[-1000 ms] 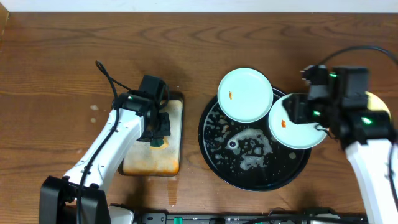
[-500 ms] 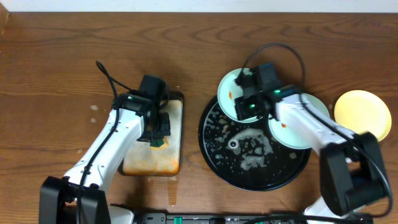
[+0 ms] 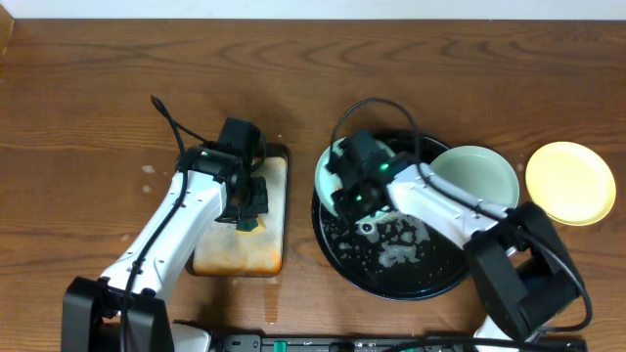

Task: Clean dirty plates on tray and stack at the side

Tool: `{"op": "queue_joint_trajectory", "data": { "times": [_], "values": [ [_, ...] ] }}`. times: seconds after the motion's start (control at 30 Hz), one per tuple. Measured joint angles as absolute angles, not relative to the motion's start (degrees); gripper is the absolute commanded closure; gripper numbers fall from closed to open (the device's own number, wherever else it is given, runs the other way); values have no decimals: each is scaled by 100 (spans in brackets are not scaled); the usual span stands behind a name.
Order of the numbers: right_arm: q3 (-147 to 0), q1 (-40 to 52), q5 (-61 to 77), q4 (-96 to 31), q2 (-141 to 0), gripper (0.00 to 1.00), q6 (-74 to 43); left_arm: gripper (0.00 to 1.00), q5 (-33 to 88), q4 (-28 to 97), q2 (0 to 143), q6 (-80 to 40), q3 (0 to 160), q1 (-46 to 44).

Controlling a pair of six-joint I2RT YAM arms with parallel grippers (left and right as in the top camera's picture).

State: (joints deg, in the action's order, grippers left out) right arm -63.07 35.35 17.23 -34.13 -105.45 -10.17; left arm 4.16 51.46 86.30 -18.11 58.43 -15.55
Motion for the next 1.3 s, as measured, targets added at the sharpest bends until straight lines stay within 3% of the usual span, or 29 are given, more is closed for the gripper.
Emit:
{"op": "queue_joint_trajectory", "data": {
  "times": [0.17, 0.37, 0.57, 0.7, 1.03, 1.3],
  "values": [
    [-6285, 3605, 1789, -3728, -10228, 95, -1470, 89, 416, 5199, 8630, -1811, 5843, -1555],
    [-6283, 3544, 1422, -3741, -9360, 71, -1688, 89, 416, 5203, 8630, -1811, 5843, -1555],
    [-6283, 3048, 904, -3686, -8844, 61, -1557, 89, 416, 5203, 8630, -1811, 5843, -1555],
    [-6283, 2630, 801, -3546, -9032, 63, -1133, 89, 416, 5201, 8630, -1813, 5843, -1555],
    [-6281, 2263, 1496, -2303, -10095, 66, 1704, 89, 416, 5162, 8630, -1811, 5843, -1555],
    [-6281, 2261, 768, -1767, -10466, 60, 2451, 89, 416, 5159, 8630, -1811, 5843, -1555]
  ]
}}
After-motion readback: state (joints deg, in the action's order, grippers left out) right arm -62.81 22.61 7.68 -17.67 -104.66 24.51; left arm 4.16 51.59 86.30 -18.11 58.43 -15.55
